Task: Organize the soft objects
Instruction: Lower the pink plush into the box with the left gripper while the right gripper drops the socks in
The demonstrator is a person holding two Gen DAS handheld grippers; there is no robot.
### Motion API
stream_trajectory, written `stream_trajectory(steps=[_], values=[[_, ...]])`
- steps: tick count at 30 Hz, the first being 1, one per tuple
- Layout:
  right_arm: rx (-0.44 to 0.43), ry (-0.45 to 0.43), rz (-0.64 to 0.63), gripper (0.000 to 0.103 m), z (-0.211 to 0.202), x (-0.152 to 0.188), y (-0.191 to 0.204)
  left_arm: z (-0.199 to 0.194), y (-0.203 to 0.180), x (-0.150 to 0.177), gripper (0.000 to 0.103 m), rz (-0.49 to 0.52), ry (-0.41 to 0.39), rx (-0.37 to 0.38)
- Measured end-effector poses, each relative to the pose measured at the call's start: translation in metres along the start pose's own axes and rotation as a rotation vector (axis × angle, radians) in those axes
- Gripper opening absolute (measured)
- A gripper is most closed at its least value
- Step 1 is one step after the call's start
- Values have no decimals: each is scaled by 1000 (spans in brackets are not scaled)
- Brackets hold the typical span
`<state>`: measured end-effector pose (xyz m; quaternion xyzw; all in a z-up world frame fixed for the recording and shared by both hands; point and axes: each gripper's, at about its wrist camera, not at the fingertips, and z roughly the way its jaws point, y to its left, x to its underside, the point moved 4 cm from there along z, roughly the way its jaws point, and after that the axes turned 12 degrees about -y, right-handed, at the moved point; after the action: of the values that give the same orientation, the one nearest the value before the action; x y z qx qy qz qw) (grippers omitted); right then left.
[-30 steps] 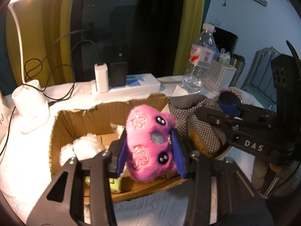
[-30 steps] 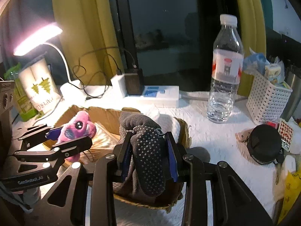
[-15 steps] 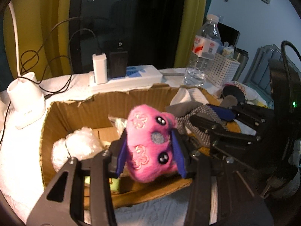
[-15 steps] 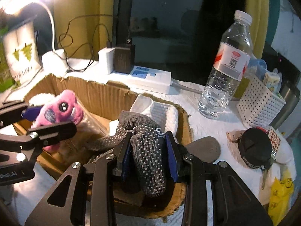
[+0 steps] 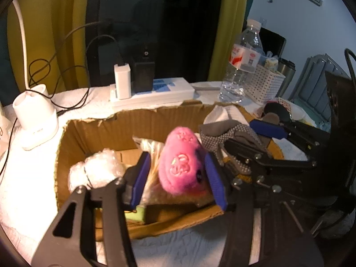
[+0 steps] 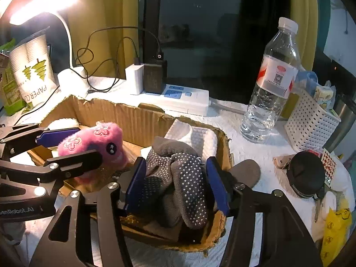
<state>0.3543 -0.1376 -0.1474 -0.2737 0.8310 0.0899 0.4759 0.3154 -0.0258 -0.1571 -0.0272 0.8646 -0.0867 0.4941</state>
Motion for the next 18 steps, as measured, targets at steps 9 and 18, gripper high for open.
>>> stream_trajectory(steps=[9,18], values=[[8,-22,18,61,-21,-6,2,-22,4,-6,72,-3,-37,-24],[19,-63,19,61,-50,-10,10,-54,4,-9,74,0,-81,-34]])
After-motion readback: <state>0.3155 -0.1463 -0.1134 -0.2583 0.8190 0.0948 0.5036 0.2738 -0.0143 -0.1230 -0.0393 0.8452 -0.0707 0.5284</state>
